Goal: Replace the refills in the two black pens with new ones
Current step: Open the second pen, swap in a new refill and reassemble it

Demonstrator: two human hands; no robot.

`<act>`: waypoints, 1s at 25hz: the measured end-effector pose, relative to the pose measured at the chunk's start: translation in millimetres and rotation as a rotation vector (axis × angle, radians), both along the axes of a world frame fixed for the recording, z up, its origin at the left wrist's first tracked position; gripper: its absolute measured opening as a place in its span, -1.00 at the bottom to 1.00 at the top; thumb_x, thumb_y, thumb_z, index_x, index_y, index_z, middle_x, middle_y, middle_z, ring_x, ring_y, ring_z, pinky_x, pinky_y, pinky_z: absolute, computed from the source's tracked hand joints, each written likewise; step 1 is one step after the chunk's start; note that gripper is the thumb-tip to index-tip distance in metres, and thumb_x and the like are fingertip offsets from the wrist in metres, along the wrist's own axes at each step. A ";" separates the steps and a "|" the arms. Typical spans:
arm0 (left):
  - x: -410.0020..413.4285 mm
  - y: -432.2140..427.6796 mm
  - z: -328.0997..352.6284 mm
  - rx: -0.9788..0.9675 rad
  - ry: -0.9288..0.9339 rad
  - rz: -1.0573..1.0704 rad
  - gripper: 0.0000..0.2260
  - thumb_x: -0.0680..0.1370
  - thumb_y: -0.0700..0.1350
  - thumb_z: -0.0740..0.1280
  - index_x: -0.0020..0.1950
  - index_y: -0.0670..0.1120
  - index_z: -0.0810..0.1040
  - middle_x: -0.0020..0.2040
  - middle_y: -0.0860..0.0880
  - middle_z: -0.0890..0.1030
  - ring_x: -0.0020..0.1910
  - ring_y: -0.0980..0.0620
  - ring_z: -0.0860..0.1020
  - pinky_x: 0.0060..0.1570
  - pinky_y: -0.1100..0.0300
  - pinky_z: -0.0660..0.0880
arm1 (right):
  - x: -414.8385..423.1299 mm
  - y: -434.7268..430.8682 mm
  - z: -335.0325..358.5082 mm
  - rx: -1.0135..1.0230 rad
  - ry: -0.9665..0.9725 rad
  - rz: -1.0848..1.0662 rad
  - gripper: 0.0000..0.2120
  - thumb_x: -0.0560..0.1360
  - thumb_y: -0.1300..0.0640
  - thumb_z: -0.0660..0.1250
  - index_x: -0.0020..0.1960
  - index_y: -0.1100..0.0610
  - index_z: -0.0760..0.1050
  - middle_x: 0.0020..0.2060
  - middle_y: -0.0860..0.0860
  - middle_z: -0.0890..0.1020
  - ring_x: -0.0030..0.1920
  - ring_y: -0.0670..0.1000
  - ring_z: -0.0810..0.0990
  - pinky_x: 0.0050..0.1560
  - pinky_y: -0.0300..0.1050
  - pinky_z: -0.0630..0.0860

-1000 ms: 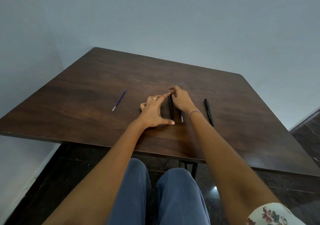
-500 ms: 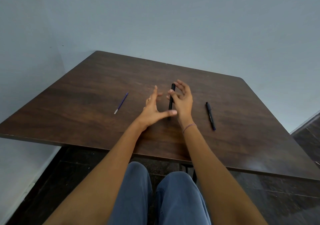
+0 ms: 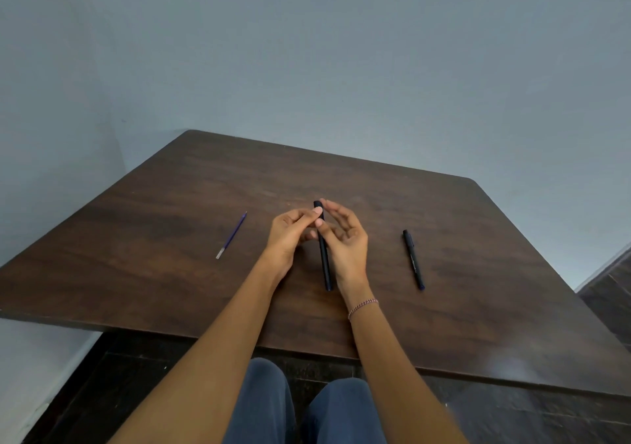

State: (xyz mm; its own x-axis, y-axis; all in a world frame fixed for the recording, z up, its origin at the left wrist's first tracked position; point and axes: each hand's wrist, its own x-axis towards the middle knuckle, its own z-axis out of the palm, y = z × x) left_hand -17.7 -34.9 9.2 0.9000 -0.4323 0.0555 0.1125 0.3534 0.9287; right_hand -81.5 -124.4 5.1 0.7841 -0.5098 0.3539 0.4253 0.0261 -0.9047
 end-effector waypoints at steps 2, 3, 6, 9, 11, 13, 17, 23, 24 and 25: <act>2.9 -0.8 -1.4 -0.046 0.005 0.010 -0.89 0.49 -0.20 0.39 -0.24 -0.14 0.62 -0.40 0.00 0.60 -0.49 0.12 0.50 -0.37 0.32 0.48 | -1.5 0.3 -1.4 0.049 -0.016 0.027 -0.68 0.44 0.39 0.40 0.17 0.23 0.52 0.08 0.08 0.64 0.04 -0.12 0.65 -0.08 -0.31 0.56; 3.6 -1.0 -1.4 -0.081 0.012 0.011 -0.88 0.49 -0.22 0.38 -0.24 -0.16 0.63 -0.41 -0.01 0.60 -0.50 0.10 0.50 -0.40 0.32 0.48 | -1.1 0.3 -1.5 0.069 -0.019 0.039 -0.68 0.45 0.38 0.40 0.18 0.24 0.51 0.05 0.08 0.65 0.04 -0.10 0.66 -0.08 -0.30 0.57; 5.3 3.1 -2.6 -0.171 0.074 0.038 -0.87 0.51 -0.19 0.35 -0.20 -0.16 0.66 -0.28 -0.06 0.66 -0.39 0.05 0.56 -0.44 0.26 0.45 | -1.5 2.7 -2.5 0.080 0.031 0.056 -0.71 0.48 0.30 0.39 0.19 0.20 0.50 -0.06 0.02 0.69 -0.04 -0.07 0.68 -0.08 -0.27 0.57; 8.0 5.1 -3.6 -0.199 0.108 0.069 -0.90 0.52 -0.18 0.34 -0.13 -0.17 0.63 -0.12 -0.03 0.69 -0.21 0.01 0.59 -0.34 0.21 0.46 | -3.2 6.6 -5.0 0.152 0.142 0.144 -0.76 0.53 0.25 0.33 0.19 0.24 0.49 -0.22 0.08 0.67 -0.33 -0.05 0.65 -0.28 -0.26 0.58; 10.5 5.9 -3.7 -0.250 0.126 0.091 -0.91 0.53 -0.20 0.31 -0.10 -0.18 0.60 -0.10 0.00 0.70 -0.15 0.06 0.62 -0.24 0.22 0.49 | -3.4 7.0 -6.0 0.107 0.253 0.231 -0.84 0.58 0.19 0.26 0.12 0.22 0.51 -0.29 0.10 0.60 -0.46 -0.10 0.54 -0.43 -0.31 0.46; 12.0 6.6 -4.0 -0.291 0.127 0.082 -0.87 0.55 -0.21 0.27 -0.01 -0.20 0.60 -0.10 -0.02 0.70 -0.09 0.09 0.65 -0.18 0.25 0.52 | -3.4 7.3 -6.4 0.043 0.309 0.304 -0.84 0.61 0.15 0.20 0.05 0.18 0.53 -0.34 0.07 0.54 -0.49 -0.13 0.42 -0.49 -0.33 0.34; 10.6 5.7 -4.4 -0.354 0.098 -0.113 -0.75 0.62 -0.16 0.14 0.16 -0.19 0.55 0.01 -0.14 0.67 0.04 -0.04 0.64 -0.21 0.25 0.58 | 0.4 8.7 -6.0 -0.026 0.294 0.284 -0.81 0.63 0.14 0.18 0.10 0.22 0.50 -0.36 0.02 0.49 -0.48 -0.14 0.38 -0.50 -0.34 0.30; 7.2 -2.4 -5.5 -0.252 0.078 -0.112 -0.75 0.65 -0.12 0.05 0.04 -0.13 0.51 -0.41 0.02 0.50 -0.28 0.05 0.52 -0.38 0.27 0.46 | 4.4 12.1 -4.6 -0.032 0.328 0.271 -0.78 0.64 0.12 0.14 0.12 0.23 0.48 -0.42 -0.03 0.39 -0.53 -0.16 0.28 -0.50 -0.34 0.25; 6.9 -4.0 -5.8 -0.265 0.089 -0.096 -0.76 0.65 -0.13 0.06 0.01 -0.14 0.50 -0.45 0.03 0.44 -0.33 0.07 0.48 -0.23 0.21 0.48 | 5.1 12.7 -4.5 -0.042 0.334 0.277 -0.79 0.65 0.14 0.12 0.12 0.22 0.47 -0.43 -0.04 0.36 -0.53 -0.17 0.27 -0.51 -0.35 0.25; 6.8 -5.2 -5.9 -0.269 0.091 -0.083 -0.77 0.66 -0.13 0.06 0.00 -0.14 0.49 -0.47 0.04 0.39 -0.36 0.09 0.45 -0.10 0.15 0.45 | 5.7 13.2 -4.2 -0.054 0.340 0.277 -0.80 0.65 0.15 0.11 0.13 0.22 0.45 -0.43 -0.05 0.33 -0.53 -0.18 0.26 -0.51 -0.35 0.25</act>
